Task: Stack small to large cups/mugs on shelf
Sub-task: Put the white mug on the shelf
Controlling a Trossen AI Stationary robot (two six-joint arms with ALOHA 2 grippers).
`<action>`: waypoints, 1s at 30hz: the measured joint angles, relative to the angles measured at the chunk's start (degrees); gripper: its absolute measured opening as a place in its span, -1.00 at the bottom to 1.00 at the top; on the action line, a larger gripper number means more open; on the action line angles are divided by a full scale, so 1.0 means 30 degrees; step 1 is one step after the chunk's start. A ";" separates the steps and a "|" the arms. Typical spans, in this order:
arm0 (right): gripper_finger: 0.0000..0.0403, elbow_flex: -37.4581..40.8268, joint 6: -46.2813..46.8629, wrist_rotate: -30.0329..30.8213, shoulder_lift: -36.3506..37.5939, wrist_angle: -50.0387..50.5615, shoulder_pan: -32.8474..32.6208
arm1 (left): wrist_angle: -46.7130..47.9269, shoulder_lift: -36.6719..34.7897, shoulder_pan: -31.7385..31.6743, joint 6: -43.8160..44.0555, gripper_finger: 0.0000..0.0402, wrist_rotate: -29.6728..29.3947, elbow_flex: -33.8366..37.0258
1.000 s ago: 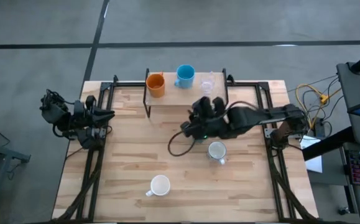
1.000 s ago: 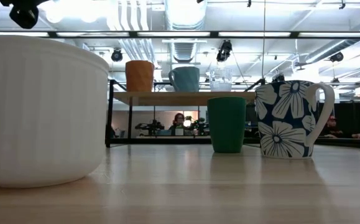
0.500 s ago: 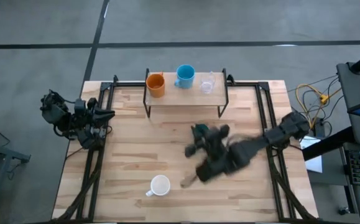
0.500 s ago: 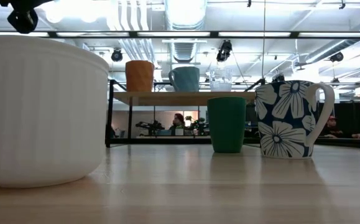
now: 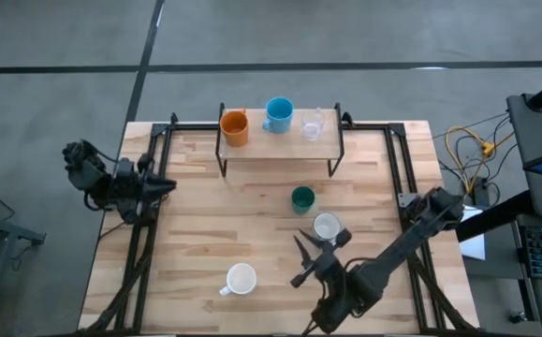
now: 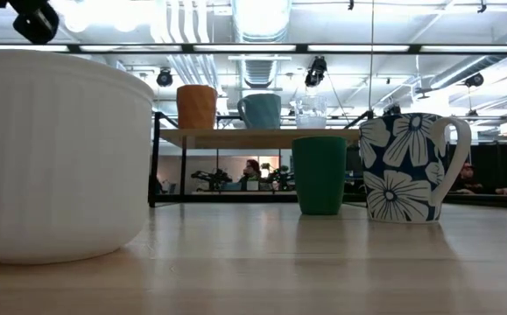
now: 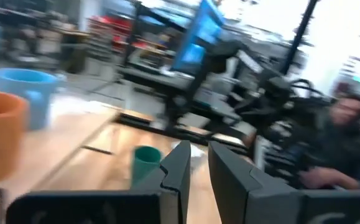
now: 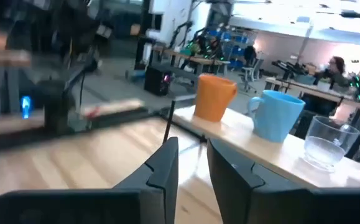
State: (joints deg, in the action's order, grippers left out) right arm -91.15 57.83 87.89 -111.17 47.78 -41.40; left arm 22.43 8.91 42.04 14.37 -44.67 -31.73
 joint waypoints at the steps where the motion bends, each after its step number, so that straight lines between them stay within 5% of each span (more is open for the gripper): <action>1: -0.60 0.0002 -0.0680 -0.0355 -0.0138 0.0029 -0.0101 | -0.0140 0.0036 0.0003 0.0021 -0.79 0.0582 0.0104; 5: -0.56 0.0020 -0.1668 -0.1744 -0.0235 0.0700 -0.0664 | -0.1777 0.0608 -0.0007 0.0004 -0.79 0.3079 0.0638; 9: -0.55 0.0023 0.1752 -0.1964 -0.0212 0.3109 -0.1380 | -0.4763 0.1345 0.0000 -0.0043 -0.79 0.4738 0.1683; 14: -0.57 0.0340 0.7042 -0.2257 -0.0219 0.6184 -0.1962 | -0.7401 0.2568 -0.0004 0.0992 -0.79 0.4735 0.3192; 21: -0.58 0.1368 0.8607 -0.4445 -0.0241 0.8033 -0.2569 | -0.9789 0.4730 0.0000 0.3682 -0.79 0.4196 0.4727; 30: -0.55 0.1434 1.4929 -0.4527 -0.0087 1.4066 -0.3183 | -0.9869 0.9254 -0.0007 1.0539 -0.79 0.3481 0.5266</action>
State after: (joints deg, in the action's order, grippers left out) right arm -86.85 102.62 74.31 -111.44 89.97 -50.95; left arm -7.17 36.67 42.02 45.98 -34.22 -15.93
